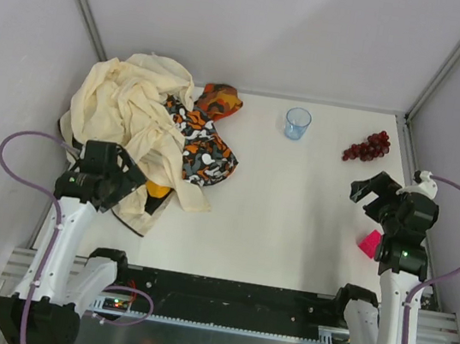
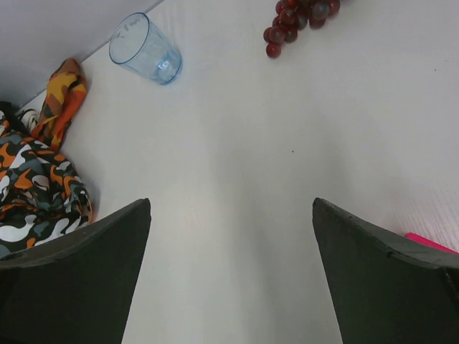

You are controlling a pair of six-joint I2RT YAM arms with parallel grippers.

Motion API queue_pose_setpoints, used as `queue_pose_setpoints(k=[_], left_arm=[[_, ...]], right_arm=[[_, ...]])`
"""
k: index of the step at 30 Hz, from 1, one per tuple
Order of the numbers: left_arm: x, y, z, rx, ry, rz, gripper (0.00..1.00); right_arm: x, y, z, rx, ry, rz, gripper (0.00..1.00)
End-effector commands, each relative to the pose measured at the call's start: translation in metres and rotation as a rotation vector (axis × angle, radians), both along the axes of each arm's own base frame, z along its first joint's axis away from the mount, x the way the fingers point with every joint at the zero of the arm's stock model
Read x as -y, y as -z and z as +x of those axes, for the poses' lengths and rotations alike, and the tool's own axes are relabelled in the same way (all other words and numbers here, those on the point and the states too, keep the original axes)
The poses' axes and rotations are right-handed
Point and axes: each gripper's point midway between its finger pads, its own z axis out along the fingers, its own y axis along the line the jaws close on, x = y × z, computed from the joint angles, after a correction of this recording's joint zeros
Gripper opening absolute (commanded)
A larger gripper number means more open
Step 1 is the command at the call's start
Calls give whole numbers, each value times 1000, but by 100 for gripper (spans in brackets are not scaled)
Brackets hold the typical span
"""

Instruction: Pick out a specific cloth from the pile

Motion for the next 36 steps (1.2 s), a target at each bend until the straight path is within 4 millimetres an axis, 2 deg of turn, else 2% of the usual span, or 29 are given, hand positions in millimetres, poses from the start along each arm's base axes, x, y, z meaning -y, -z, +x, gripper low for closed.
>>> queue_pose_setpoints(k=[1,4,7,11,15,19,22,24,26,29,34,36], left_arm=[[-4,-24,4,67,4,33,100],[-4,-31,6,78,28,44,100],[2,-46,16,98,66,43,100],[28,-64,40,103,165,106,100],[68,-69,74,63,300,204,100],[114,-53,113,-18,454,299,100],[142,-24,141,-102,556,335,100],[151,-6,151,-157,588,352,100],[149,13,154,-216,590,381,100],[133,32,152,-297,557,467,100],[99,48,146,-400,467,590,100],[84,54,142,-442,416,615,94]], right_arm=[[1,-10,1,38,1,-17,99],[1,-8,-1,33,2,-15,99],[-3,-10,-1,39,-18,-8,99],[-11,-13,-1,63,-63,-14,99],[-16,-10,-1,55,-89,-16,99],[-20,-5,-3,35,-121,-18,99],[-18,3,-4,7,-116,-22,99],[-18,6,-4,-5,-115,-23,99],[-17,10,-4,-20,-112,-24,99],[-16,14,-3,-33,-107,-25,99],[-15,19,0,-48,-100,-19,99],[-14,20,2,-49,-96,-18,99]])
